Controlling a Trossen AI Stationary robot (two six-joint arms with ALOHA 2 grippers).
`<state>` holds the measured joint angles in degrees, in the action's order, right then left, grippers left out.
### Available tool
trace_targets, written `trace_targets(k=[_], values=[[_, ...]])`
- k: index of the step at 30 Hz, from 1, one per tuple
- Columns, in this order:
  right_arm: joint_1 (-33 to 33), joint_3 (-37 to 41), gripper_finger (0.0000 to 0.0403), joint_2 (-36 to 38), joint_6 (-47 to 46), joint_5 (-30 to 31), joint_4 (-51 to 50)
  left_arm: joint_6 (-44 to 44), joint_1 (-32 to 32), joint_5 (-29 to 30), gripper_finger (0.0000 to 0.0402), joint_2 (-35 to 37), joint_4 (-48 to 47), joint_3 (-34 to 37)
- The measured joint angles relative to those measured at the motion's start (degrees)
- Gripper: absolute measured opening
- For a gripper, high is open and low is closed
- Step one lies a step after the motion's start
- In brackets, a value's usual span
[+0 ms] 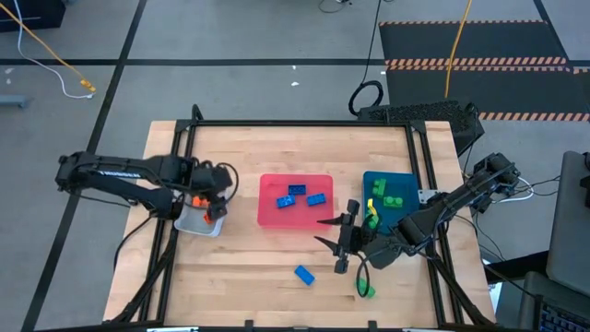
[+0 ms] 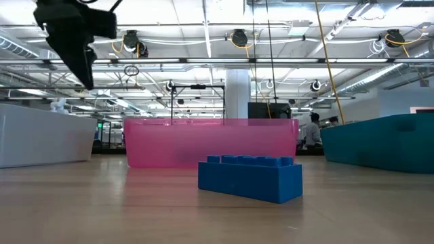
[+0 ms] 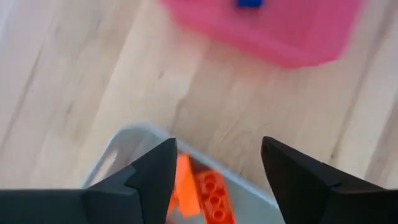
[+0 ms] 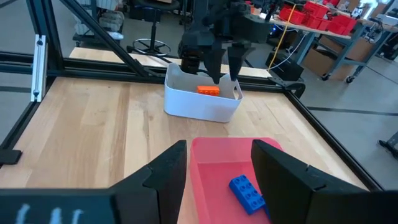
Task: Sort & place blocks by color
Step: Put the blue game piece into the red bin
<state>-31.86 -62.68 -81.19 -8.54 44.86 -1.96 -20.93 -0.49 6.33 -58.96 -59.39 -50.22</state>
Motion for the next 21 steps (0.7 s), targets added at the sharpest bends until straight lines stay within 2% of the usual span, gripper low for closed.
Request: trace_targets(k=[5,14,21], values=[[0.0,0.0,0.0176,-0.02,0.0,-0.01,-0.02,6.97,-2.09,-0.07,0.0213,-2.64,2.32,0.27],[0.0,0.0,0.0176,-0.02,-0.17,-0.09,0.0,7.75,-4.9,0.17,0.018,-11.56,4.68,6.13],[0.0,0.0,0.0176,-0.02,0.2,-0.11,0.0,7.32,-4.15,2.69,0.0158,-13.95,4.52,7.08]])
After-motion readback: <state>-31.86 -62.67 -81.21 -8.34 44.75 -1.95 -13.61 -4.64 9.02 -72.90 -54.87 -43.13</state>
